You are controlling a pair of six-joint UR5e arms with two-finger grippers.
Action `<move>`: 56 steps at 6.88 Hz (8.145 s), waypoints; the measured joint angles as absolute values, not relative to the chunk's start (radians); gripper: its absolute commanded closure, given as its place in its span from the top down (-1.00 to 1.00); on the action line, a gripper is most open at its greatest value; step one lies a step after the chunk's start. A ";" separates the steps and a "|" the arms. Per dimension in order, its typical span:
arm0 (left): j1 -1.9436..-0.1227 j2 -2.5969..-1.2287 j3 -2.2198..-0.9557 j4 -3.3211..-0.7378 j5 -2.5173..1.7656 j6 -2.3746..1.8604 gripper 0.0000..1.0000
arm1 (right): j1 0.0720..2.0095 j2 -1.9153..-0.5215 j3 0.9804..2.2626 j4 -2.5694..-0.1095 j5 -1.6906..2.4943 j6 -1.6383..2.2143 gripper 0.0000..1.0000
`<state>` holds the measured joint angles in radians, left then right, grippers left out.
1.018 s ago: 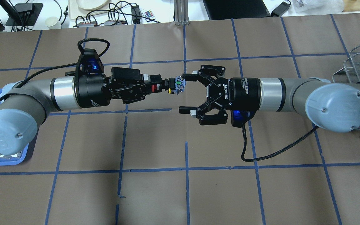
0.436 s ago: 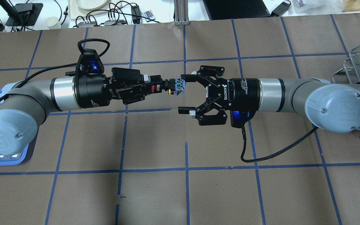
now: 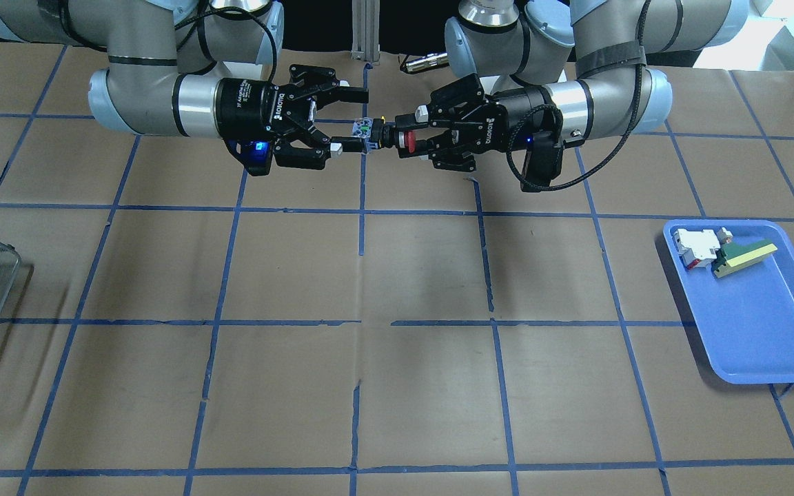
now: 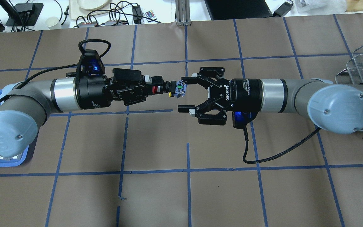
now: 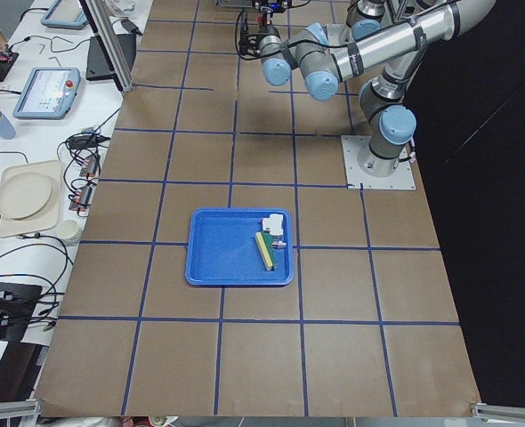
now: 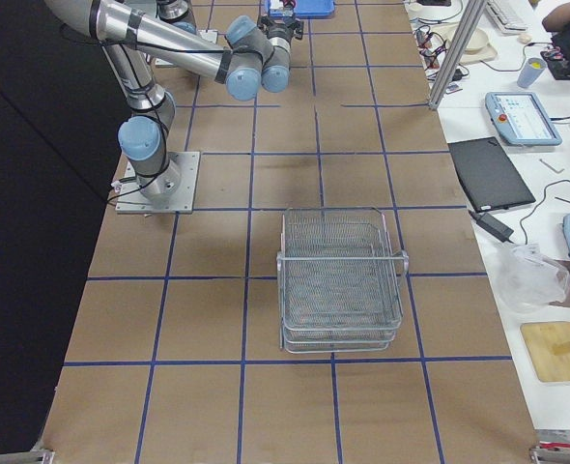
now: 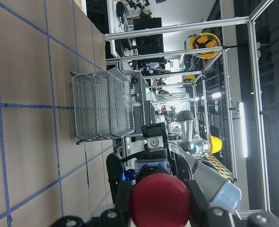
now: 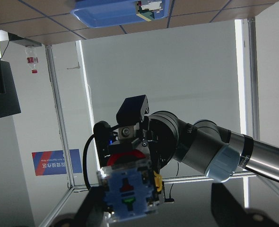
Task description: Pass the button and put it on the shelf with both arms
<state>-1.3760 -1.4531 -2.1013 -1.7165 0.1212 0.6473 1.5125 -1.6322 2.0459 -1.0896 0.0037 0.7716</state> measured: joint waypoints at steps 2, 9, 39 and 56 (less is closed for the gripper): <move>-1.376 -1.454 -2.101 -1.716 0.121 0.647 -0.81 | 1.513 -1.631 2.043 -1.090 0.007 0.777 -0.58; -1.375 -1.455 -2.100 -1.717 0.121 0.647 -0.40 | 1.502 -1.630 2.034 -1.099 0.010 0.826 -0.93; -1.469 -1.617 -1.500 -1.682 1.573 0.019 0.99 | 0.948 -1.349 1.587 -1.967 -1.781 -0.693 -0.27; -1.467 -1.633 -1.489 -1.652 1.568 0.012 0.99 | 1.470 -1.684 1.611 -1.465 -1.611 0.055 0.99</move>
<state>-1.4668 -1.6331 -1.4886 -1.6521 1.5684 0.0124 1.4697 -1.6842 1.6111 -1.4649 -1.6114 0.0554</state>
